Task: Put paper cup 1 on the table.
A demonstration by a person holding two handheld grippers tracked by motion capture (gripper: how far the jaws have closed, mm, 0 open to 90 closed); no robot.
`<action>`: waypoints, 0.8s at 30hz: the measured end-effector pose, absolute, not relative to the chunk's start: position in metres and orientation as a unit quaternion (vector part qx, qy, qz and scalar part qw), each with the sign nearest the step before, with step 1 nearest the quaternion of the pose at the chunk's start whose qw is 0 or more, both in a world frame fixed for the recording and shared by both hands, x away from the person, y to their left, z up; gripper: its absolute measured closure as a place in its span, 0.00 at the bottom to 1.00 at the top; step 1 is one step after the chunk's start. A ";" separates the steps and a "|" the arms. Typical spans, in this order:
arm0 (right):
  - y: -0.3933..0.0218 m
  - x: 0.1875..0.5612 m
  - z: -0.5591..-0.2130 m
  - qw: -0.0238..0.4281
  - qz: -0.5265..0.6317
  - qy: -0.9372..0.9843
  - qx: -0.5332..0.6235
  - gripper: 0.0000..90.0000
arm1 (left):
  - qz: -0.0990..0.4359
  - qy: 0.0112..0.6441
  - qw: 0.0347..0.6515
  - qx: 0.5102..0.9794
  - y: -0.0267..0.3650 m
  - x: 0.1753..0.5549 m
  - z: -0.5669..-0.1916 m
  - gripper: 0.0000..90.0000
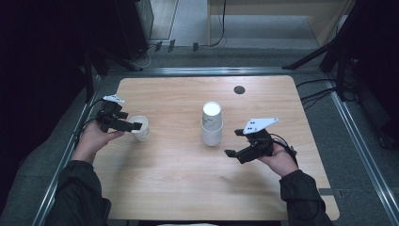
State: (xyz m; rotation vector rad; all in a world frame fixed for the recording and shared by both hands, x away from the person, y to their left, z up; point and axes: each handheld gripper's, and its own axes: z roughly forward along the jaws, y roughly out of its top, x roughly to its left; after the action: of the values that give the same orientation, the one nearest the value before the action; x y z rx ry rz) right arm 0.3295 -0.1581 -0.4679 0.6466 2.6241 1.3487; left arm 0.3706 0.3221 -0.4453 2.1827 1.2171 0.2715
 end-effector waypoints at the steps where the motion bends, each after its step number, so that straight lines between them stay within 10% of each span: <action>1: -0.158 0.329 -0.467 0.060 0.448 0.867 0.212 0.15 | 0.102 0.460 0.312 0.825 0.322 0.370 -0.444 0.16; 24: -0.170 0.343 -0.453 0.013 0.490 0.821 0.293 0.20 | 0.076 0.403 0.355 0.840 0.277 0.352 -0.420 0.17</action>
State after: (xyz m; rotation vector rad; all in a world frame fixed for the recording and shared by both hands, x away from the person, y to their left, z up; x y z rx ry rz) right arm 0.3430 -0.1696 -0.4531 0.9121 2.5580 1.5276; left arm 0.3522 0.2774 -0.4202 2.1715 1.0419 0.1954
